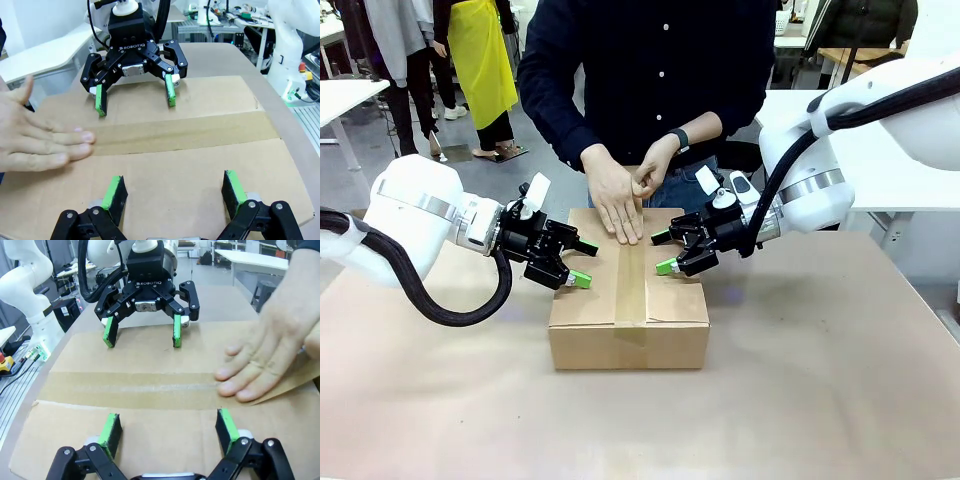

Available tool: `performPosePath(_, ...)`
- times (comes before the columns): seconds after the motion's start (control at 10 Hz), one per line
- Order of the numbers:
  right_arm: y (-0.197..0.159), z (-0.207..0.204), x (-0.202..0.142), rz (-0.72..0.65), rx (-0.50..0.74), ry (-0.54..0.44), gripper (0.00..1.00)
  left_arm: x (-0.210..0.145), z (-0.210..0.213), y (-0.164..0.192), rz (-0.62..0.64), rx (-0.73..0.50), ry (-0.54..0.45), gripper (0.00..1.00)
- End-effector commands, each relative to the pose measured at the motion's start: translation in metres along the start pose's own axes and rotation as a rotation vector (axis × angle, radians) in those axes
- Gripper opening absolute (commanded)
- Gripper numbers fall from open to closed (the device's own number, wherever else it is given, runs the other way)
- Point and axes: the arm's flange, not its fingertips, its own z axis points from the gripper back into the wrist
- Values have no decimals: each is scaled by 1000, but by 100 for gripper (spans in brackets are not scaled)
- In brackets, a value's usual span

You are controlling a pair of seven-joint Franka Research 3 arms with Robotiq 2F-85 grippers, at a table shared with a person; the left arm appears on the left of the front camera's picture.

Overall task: Pack the gift set into the box.
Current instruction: Press and hold the closed box until the human finishes sealing it.

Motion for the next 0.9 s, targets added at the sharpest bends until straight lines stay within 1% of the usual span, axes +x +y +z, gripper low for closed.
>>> performPosePath(0.0,1,-1,-2,-3,0,3,100,-1,0,-3,-19,-12,6,100)
performPosePath(0.8,1,-1,-2,-3,0,3,100,-1,0,-3,-19,-12,6,100)
